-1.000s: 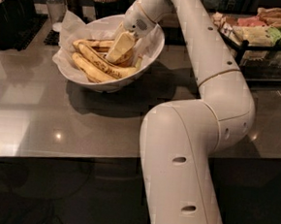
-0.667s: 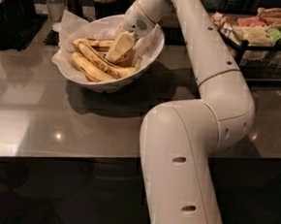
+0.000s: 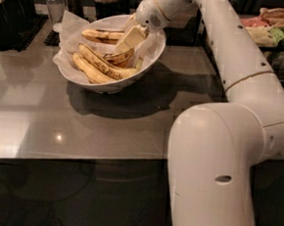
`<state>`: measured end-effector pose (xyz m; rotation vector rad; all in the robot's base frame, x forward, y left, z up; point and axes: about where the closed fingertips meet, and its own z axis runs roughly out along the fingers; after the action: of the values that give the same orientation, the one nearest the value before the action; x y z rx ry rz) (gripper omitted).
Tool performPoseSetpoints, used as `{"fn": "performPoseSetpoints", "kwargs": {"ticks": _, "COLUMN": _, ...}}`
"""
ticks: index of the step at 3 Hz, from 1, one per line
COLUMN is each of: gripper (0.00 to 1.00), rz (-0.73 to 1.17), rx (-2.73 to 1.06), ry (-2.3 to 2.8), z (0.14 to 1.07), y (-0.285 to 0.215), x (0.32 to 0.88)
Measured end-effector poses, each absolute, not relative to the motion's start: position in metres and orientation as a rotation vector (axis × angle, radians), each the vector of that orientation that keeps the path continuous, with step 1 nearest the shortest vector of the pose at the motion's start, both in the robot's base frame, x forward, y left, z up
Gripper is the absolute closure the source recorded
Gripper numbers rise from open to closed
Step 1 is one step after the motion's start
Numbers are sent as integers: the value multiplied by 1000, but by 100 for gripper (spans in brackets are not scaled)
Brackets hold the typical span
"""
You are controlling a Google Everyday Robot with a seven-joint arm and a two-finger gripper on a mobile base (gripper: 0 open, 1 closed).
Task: Pick banana from white bowl
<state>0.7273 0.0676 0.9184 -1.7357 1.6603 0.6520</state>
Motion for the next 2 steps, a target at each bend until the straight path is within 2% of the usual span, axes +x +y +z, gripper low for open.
{"fn": "performPoseSetpoints", "kwargs": {"ticks": 2, "gripper": 100, "rz": 565, "rx": -1465, "ry": 1536, "z": 992, "y": -2, "x": 679}}
